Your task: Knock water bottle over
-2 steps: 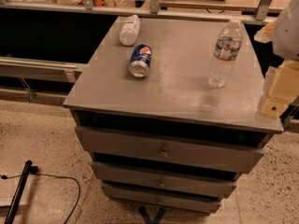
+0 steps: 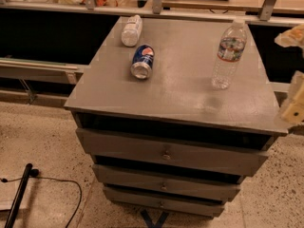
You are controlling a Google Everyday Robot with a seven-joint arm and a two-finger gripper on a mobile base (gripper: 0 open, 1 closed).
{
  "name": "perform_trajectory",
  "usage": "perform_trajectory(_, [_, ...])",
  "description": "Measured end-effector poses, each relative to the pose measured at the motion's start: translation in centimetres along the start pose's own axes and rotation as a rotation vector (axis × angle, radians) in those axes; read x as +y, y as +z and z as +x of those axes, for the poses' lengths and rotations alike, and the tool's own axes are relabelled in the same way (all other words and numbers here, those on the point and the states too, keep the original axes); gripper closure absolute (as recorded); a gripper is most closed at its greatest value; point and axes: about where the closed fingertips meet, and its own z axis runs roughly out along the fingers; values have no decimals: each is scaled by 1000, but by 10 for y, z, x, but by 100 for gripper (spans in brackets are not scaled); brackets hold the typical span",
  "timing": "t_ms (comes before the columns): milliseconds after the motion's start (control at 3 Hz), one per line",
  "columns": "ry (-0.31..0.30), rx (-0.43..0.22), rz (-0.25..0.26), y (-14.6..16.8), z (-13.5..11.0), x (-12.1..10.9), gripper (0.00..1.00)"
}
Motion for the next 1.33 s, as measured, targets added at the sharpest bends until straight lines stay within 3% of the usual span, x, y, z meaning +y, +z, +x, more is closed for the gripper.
perform_trajectory(333, [73,-150,42,-6,56,-16,0])
perform_trajectory(667, [137,-298,52,-6,84,-27,0])
perform_trajectory(1000, [193,-395,45,11,93,-35,0])
perform_trajectory(1333, [246,-434,37,47,98,-45,0])
